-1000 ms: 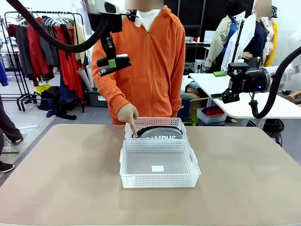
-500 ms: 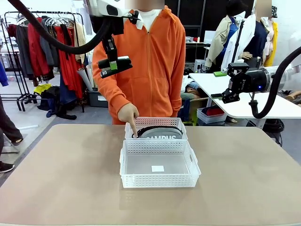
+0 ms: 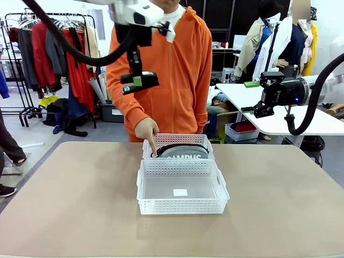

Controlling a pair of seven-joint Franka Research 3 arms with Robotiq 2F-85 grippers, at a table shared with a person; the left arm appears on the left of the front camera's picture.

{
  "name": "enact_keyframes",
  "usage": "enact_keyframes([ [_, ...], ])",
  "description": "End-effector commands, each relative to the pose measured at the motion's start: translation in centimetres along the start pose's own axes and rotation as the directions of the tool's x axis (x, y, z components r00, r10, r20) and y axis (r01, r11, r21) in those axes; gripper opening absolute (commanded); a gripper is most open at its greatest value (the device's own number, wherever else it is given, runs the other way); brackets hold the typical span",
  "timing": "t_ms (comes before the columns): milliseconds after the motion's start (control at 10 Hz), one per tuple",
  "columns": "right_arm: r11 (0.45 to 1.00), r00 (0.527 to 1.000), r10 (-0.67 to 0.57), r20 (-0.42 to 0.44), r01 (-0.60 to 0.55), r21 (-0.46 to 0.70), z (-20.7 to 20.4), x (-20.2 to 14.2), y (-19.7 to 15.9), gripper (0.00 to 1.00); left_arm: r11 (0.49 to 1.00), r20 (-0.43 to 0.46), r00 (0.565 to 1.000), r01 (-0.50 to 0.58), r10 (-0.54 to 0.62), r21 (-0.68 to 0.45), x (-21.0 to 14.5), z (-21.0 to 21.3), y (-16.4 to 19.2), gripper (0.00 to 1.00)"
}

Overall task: Distribute items into two baskets.
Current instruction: Place the picked Stapler into the Organizing basket as instructed by the person.

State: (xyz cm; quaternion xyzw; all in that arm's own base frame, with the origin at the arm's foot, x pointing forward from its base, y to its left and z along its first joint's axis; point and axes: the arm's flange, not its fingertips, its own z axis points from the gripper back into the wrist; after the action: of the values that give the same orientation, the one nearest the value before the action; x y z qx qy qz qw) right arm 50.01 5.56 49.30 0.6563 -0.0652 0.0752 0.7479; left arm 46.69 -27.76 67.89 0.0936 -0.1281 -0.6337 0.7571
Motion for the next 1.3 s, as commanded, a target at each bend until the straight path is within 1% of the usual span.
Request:
enact_keyframes([
  [0, 1.000, 1.000, 0.001, 0.008, -0.001, -0.002, 0.0, 0.0, 0.2, 1.00, 0.994, -0.055, 0.992, 0.108, -0.109, -0.021, 3.2, 0.8, 0.7, 0.00],
  [100, 1.000, 1.000, 0.001, 0.008, -0.001, -0.002, 0.0, 0.0, 0.2, 1.00, 0.986, -0.050, 0.986, 0.157, -0.159, -0.048, 4.6, 0.3, 0.2, 0.00],
  [300, 1.000, 1.000, 0.001, 0.008, -0.001, -0.002, 0.0, 0.0, 0.2, 1.00, 0.971, -0.039, 0.975, 0.215, -0.220, -0.106, 6.9, -1.0, -1.0, 0.00],
  [500, 1.000, 1.000, 0.001, 0.008, -0.001, -0.002, 0.0, 0.0, 0.2, 1.00, 0.954, -0.031, 0.961, 0.269, -0.276, -0.134, 9.2, -2.3, -2.5, 0.00],
  [700, 1.000, 1.000, 0.001, 0.008, -0.001, -0.002, 0.0, 0.0, 0.2, 1.00, 0.929, -0.007, 0.942, 0.329, -0.335, -0.171, 11.4, -4.6, -3.7, 0.00],
  [900, 1.000, 1.000, 0.001, 0.008, -0.001, -0.002, 0.0, 0.0, 0.2, 1.00, 0.906, -0.021, 0.924, 0.368, -0.381, -0.209, 13.1, -7.6, -4.6, 0.00],
  [1000, 1.000, 1.000, 0.001, 0.008, -0.001, -0.002, 0.0, 0.0, 0.2, 1.00, 0.900, 0.005, 0.928, 0.362, -0.373, -0.243, 14.2, -9.1, -5.7, 0.00],
  [1200, 1.000, 1.000, 0.001, 0.008, -0.001, -0.002, 0.0, 0.0, 0.2, 1.00, 0.907, 0.006, 0.945, 0.317, -0.328, -0.279, 14.7, -12.2, -6.4, 0.00],
])
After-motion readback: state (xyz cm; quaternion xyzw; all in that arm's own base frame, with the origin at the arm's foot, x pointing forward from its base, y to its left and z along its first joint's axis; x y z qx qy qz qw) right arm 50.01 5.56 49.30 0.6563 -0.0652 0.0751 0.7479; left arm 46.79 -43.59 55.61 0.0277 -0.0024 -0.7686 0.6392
